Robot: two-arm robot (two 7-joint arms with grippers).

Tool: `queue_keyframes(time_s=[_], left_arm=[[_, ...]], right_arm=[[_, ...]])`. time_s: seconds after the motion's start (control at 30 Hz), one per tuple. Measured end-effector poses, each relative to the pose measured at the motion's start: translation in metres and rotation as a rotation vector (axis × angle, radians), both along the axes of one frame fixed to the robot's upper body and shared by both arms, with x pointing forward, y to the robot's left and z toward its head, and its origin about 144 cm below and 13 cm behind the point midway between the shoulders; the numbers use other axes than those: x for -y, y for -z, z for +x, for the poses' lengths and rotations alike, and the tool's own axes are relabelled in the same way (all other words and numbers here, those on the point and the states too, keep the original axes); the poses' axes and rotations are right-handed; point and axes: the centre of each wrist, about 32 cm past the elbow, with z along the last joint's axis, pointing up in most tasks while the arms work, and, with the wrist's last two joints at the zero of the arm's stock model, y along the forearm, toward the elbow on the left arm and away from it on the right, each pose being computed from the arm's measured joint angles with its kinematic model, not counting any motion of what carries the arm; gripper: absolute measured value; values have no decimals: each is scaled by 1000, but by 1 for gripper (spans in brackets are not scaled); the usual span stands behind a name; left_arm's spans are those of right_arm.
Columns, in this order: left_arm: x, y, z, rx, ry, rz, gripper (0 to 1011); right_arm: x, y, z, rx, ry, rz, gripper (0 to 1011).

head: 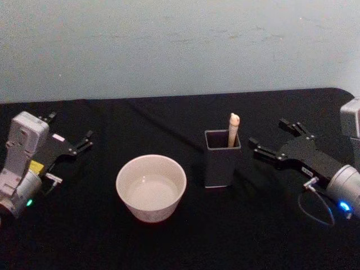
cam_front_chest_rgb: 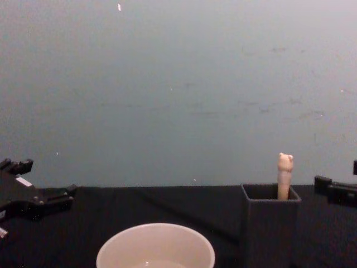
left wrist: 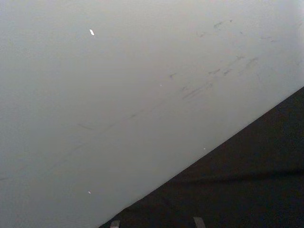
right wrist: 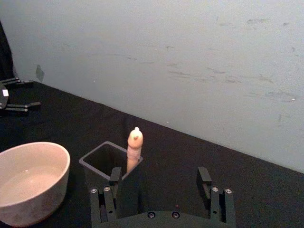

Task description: Pick up the stirring spoon with one hand, stir inside the cup, then place it back in its original position.

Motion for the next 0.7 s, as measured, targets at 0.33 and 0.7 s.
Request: queue_keyframes(time_s=[0.33,0.7], left_arm=[[0,0,0,0,0,0,1001],[0,0,0,0,0,0,1001]], right_arm=[[-15,-4,10,-24,-23,10,1002],[-28,-5,27,-57,-32,19,1002]])
